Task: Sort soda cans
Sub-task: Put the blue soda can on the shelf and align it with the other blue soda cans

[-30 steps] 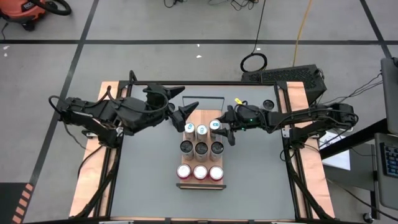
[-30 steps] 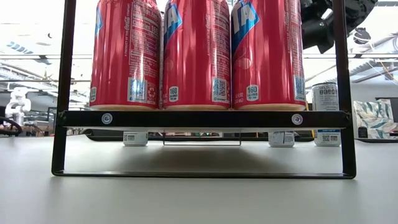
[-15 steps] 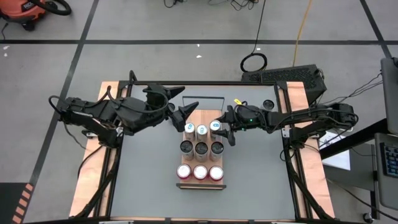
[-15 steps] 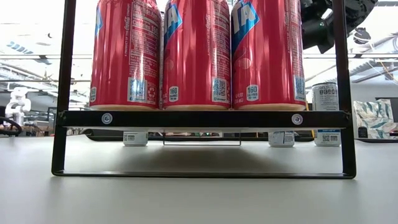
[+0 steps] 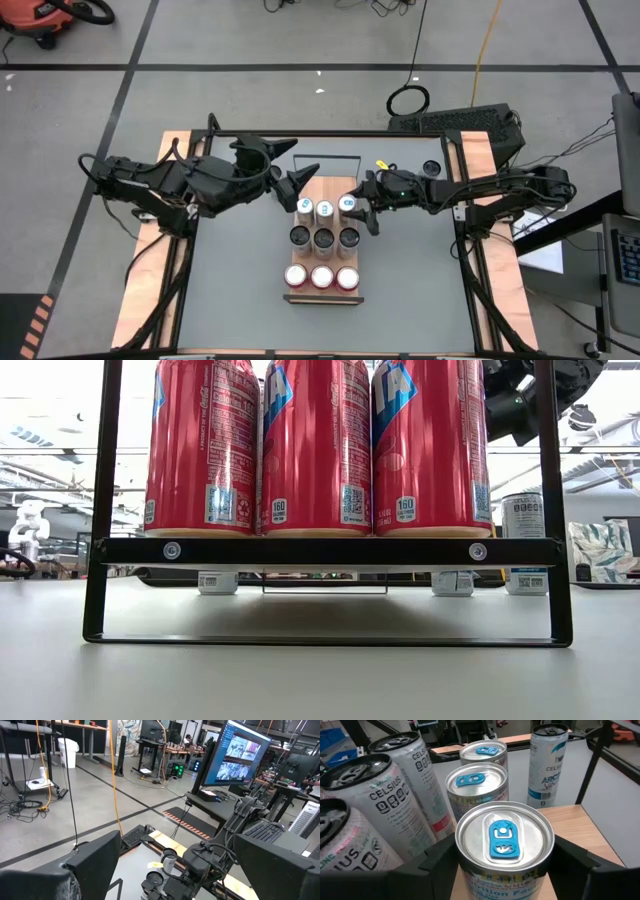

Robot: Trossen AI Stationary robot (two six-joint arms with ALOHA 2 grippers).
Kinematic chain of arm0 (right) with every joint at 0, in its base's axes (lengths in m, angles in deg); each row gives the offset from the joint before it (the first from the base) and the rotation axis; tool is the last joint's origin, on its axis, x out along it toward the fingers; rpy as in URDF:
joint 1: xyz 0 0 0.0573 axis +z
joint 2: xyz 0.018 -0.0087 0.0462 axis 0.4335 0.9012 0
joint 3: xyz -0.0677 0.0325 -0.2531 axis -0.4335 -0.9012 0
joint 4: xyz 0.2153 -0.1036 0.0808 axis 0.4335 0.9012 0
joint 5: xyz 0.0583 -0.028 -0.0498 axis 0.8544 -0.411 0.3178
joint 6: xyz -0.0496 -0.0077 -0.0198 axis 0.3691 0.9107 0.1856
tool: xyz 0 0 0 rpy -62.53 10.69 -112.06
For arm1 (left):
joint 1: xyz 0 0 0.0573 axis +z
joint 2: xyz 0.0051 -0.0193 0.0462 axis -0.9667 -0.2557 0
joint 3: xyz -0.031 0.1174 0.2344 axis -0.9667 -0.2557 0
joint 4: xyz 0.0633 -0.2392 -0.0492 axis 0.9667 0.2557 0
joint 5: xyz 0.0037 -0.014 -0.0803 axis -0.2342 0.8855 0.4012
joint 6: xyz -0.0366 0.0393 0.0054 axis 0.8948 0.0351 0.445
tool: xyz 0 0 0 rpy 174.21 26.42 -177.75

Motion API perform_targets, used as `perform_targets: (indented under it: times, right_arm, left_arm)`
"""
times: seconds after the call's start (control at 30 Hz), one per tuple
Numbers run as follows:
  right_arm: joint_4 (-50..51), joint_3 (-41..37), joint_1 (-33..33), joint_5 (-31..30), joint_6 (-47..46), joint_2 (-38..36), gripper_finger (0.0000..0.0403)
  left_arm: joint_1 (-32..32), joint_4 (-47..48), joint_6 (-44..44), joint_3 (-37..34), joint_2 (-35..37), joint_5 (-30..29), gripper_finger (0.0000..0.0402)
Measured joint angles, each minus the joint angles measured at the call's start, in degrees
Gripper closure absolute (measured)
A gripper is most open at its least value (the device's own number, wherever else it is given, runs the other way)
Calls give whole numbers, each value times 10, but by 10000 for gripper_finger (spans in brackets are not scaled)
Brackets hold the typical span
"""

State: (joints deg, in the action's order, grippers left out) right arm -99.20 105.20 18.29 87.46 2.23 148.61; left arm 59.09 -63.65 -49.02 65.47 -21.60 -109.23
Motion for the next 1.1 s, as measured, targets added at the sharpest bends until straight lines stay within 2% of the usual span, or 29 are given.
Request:
perform_targets:
  times: [0.5,0.8,1.1]
  right_arm:
    - [10,0,0,-8,9,0,166]
    - [12,0,0,5,13,0,121]
    - [-8,0,0,20,2,-18,115]
  left_arm:
    - [0,0,-1,0,0,-11,13]
    - [0,0,-13,0,0,-15,13]
    - [0,0,-14,0,0,-17,13]
